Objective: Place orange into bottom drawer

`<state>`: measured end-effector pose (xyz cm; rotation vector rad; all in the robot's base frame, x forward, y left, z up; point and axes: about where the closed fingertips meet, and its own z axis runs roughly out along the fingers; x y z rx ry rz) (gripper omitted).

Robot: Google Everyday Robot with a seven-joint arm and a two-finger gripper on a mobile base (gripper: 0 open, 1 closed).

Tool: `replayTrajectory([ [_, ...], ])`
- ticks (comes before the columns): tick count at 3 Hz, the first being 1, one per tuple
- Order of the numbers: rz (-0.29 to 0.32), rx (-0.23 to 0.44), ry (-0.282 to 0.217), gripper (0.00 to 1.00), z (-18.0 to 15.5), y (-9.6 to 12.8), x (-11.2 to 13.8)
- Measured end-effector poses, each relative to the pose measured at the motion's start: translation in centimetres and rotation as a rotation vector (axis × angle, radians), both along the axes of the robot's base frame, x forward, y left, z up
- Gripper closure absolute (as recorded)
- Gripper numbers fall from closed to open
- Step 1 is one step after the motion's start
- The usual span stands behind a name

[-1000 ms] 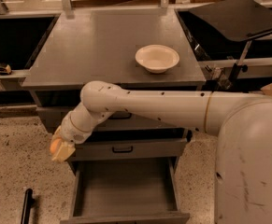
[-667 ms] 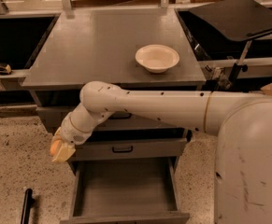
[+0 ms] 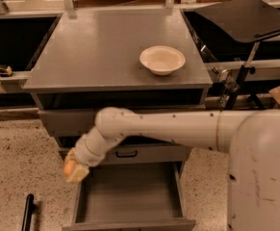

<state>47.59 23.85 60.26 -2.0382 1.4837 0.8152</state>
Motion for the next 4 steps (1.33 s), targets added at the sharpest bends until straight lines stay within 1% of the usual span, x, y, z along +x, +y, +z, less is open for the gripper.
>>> replayTrajectory([
  [1,-0.017,0.005,-0.030,1.00,-8.9,-3.0,-2.9],
  [2,-0.078,0.068,-0.106,1.00,-13.1,-3.7,-2.8],
  [3,-0.121,0.119,-0.157,1.00,-12.3,-2.7,-1.2],
  [4,-0.181,0.092,-0.135,1.00,-15.0,-4.6,-0.8],
])
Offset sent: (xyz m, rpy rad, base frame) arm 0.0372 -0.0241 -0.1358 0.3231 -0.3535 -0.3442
